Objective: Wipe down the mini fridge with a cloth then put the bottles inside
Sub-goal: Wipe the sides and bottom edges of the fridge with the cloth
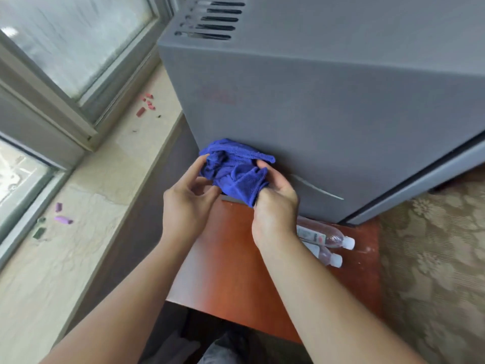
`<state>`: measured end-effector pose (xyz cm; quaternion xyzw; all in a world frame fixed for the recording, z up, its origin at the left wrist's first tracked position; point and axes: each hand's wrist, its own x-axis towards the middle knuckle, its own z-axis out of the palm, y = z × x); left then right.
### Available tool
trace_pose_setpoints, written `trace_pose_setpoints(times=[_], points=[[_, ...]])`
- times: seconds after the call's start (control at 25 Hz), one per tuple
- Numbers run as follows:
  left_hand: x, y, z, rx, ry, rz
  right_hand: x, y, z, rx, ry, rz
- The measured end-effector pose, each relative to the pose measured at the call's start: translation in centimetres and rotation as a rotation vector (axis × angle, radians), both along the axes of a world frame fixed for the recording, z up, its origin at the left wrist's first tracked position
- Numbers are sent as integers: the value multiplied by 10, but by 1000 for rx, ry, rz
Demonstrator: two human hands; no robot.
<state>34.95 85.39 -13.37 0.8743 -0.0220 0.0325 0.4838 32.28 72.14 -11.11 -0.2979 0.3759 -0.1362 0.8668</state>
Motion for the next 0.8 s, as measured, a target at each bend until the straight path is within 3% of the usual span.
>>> trace_pose_setpoints(times=[0.16, 0.28, 0.48, 0.8], points=[[-33, -71, -13, -27, 17, -74, -43, -72, -12, -67, 30, -114], [-62, -135, -12, 41, 19, -188, -85, -132, -25, -175, 18, -206], [-103, -215, -12, 192, 44, -284, -127, -205, -38, -175, 35, -260], [-95, -181, -19, 205, 72, -217, -112, -172, -46, -148, 28, -158]])
